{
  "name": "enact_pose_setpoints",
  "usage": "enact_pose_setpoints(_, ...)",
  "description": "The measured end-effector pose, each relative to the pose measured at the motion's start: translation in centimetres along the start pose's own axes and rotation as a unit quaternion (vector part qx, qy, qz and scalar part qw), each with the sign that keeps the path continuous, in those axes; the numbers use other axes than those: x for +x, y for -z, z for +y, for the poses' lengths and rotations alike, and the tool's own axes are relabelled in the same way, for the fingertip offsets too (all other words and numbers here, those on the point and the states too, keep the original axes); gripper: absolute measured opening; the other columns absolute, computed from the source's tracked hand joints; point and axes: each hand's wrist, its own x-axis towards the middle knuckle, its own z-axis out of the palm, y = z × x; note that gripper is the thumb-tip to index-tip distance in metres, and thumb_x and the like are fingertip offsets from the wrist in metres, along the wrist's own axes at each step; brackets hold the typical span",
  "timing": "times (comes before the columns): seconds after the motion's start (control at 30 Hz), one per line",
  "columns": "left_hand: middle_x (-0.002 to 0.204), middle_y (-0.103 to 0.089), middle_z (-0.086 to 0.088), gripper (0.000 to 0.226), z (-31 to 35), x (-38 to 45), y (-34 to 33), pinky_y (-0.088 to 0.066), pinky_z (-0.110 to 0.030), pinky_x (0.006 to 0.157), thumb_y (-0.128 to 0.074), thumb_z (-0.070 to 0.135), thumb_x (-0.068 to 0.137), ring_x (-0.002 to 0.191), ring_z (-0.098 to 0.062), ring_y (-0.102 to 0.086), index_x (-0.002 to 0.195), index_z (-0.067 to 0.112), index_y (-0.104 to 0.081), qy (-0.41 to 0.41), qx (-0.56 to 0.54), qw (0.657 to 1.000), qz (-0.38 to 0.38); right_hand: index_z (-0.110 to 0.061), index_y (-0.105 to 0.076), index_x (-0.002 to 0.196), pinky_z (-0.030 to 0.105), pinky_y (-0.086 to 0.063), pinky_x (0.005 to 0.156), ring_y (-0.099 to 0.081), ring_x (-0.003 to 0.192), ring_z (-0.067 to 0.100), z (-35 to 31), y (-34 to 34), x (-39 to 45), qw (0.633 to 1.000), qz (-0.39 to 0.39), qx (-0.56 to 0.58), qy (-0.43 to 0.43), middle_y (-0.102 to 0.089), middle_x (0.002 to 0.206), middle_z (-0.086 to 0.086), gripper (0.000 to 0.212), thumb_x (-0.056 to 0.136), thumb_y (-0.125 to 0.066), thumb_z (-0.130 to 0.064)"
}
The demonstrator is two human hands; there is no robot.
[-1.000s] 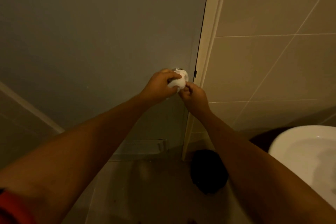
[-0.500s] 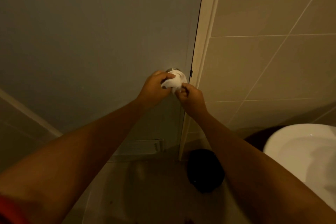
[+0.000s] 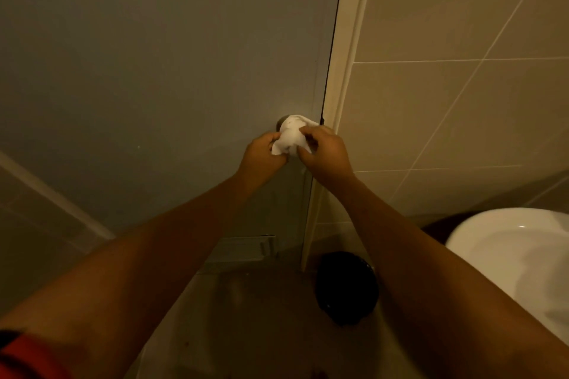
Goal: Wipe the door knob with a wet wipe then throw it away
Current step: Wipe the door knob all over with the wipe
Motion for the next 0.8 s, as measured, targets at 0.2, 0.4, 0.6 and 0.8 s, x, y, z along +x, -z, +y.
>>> enact_pose_setpoints(0.2, 0.125, -0.065, -0.016, 0.044, -0.7, -0.5, 1.4, -0.052, -0.038, 0.099, -0.064, 0.013, 0.089, 0.114, -0.029, -0.063, 0.132, 0.008, -0.057, -0.054, -0.073, 0.996, 0.018, -0.005, -0.067, 0.110, 0.024, -0.043, 0.070, -0.051, 0.066, 0.002, 1.0, -1.7, -1.5, 0.987, 0.007, 0.116, -0.113, -0.058, 0.078, -0.004, 0.023, 0.092, -0.060, -0.017)
enact_pose_setpoints(0.4, 0.121, -0.068, -0.009, 0.045, -1.2, -0.2, 1.7, -0.048, -0.026, 0.090, -0.063, 0.034, 0.090, 0.110, -0.022, -0.064, 0.129, 0.012, -0.061, -0.070, 0.000, 0.997, -0.018, -0.008, -0.064, 0.118, 0.033, -0.053, 0.090, -0.061, 0.099, 0.022, 0.6, -1.0, -0.4, 0.998, 0.012, 0.039, -0.057, -0.064, 0.112, 0.011, 0.032, 0.088, -0.064, -0.019)
enact_pose_setpoints(0.6, 0.104, -0.051, 0.004, 0.040, -1.7, -0.5, 1.7, -0.041, -0.022, 0.077, -0.069, 0.036, 0.083, 0.090, -0.012, -0.056, 0.118, 0.017, -0.062, -0.101, 0.081, 0.990, 0.062, -0.010, -0.058, 0.127, 0.036, -0.050, 0.098, -0.055, 0.113, 0.027, 0.5, -0.1, 0.1, 1.000, 0.001, -0.011, 0.008, -0.051, 0.127, 0.011, 0.044, 0.086, -0.067, -0.023)
enact_pose_setpoints(0.8, 0.127, -0.058, -0.012, 0.040, -0.1, -0.2, 1.7, -0.045, -0.021, 0.090, -0.066, 0.019, 0.088, 0.112, -0.024, -0.060, 0.126, 0.010, -0.060, -0.198, 0.088, 0.976, 0.025, -0.011, -0.061, 0.123, 0.031, -0.054, 0.094, -0.063, 0.106, 0.019, 0.9, -1.0, -0.8, 0.993, 0.023, 0.106, -0.048, -0.065, 0.120, 0.008, 0.036, 0.089, -0.067, -0.019)
